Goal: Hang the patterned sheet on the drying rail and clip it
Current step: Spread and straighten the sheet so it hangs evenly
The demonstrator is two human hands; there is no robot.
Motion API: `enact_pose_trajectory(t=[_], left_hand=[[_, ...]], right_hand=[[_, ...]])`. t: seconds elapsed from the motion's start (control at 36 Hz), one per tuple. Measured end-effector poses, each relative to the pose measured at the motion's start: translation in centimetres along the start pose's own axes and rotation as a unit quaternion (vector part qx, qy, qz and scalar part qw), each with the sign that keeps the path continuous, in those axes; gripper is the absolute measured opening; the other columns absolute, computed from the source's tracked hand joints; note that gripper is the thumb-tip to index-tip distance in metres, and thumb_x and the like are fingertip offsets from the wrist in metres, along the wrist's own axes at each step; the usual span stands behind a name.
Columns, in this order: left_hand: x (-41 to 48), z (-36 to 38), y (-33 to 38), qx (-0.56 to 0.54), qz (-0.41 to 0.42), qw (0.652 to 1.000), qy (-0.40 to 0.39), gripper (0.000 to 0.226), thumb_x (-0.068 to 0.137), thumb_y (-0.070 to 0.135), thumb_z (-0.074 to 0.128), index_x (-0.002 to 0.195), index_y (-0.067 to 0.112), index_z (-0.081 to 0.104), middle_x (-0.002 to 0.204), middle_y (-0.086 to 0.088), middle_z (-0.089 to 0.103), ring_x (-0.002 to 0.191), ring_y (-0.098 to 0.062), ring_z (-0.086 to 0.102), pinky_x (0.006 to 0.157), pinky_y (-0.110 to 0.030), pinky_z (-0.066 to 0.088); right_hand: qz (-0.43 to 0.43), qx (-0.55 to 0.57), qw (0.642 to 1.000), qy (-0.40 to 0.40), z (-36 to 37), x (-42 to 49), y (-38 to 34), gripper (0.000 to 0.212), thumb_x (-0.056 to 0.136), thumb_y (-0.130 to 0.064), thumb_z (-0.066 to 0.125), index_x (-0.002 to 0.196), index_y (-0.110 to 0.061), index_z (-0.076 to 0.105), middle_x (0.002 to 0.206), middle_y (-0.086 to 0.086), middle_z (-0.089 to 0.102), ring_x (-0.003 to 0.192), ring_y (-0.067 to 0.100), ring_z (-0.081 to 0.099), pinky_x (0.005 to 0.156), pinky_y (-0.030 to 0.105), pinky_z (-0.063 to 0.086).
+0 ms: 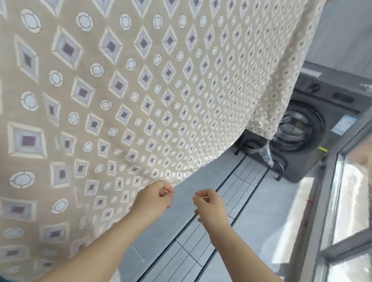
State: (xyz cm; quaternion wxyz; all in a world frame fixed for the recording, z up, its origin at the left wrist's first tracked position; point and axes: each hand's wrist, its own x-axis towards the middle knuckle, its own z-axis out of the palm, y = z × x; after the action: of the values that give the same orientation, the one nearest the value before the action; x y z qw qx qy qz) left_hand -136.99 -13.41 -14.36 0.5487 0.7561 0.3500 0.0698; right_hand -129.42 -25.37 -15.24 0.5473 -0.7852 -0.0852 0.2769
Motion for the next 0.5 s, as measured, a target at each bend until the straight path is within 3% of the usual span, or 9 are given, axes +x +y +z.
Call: enact_pose_trajectory(t=[0.06,0.17,0.31,0.5], left_hand=[[1.3,2.3,1.6,-0.003,0.005,1.0,-0.012,0.022,0.086,0.01,0.054,0.073,0.027,0.058,0.074,0.002,0.062,0.076,-0.02,0.062,0.076,-0.038,0.052],[4.5,7.4,5.4,-0.002,0.02,0.999,-0.025,0.022,0.085,0.011,0.054,0.072,0.028,0.058,0.074,0.003,0.064,0.08,-0.021,0.062,0.069,-0.031,0.047],[9.1,15.3,11.3,-0.009,0.029,0.999,-0.018,0.022,0.085,0.01,0.054,0.073,0.028,0.058,0.071,0.004,0.063,0.08,-0.021,0.062,0.082,-0.037,0.05],[15.3,25.7,19.6,-0.017,0.039,0.998,-0.036,0.021,0.087,0.012,0.054,0.074,0.028,0.057,0.076,0.003,0.064,0.084,-0.023,0.065,0.084,-0.035,0.049]], right_hand=[[-0.001,0.007,1.0,0.008,-2.4,1.6,0.0,0.008,0.091,-0.016,0.047,0.086,-0.022,0.051,0.081,-0.006,0.051,0.075,0.017,0.051,0.064,0.027,0.041],[-0.009,0.011,1.0,0.022,-7.8,5.8,-0.3,0.007,0.09,-0.016,0.047,0.09,-0.021,0.052,0.082,-0.005,0.05,0.073,0.016,0.05,0.062,0.026,0.041],[-0.016,0.013,0.999,0.025,-16.4,12.1,-1.3,0.007,0.091,-0.017,0.047,0.094,-0.019,0.053,0.083,-0.006,0.051,0.071,0.015,0.05,0.057,0.023,0.04],[-0.014,0.007,0.999,0.044,-28.2,19.7,-3.2,0.007,0.09,-0.017,0.047,0.091,-0.018,0.054,0.08,-0.005,0.051,0.069,0.014,0.049,0.059,0.024,0.04]])
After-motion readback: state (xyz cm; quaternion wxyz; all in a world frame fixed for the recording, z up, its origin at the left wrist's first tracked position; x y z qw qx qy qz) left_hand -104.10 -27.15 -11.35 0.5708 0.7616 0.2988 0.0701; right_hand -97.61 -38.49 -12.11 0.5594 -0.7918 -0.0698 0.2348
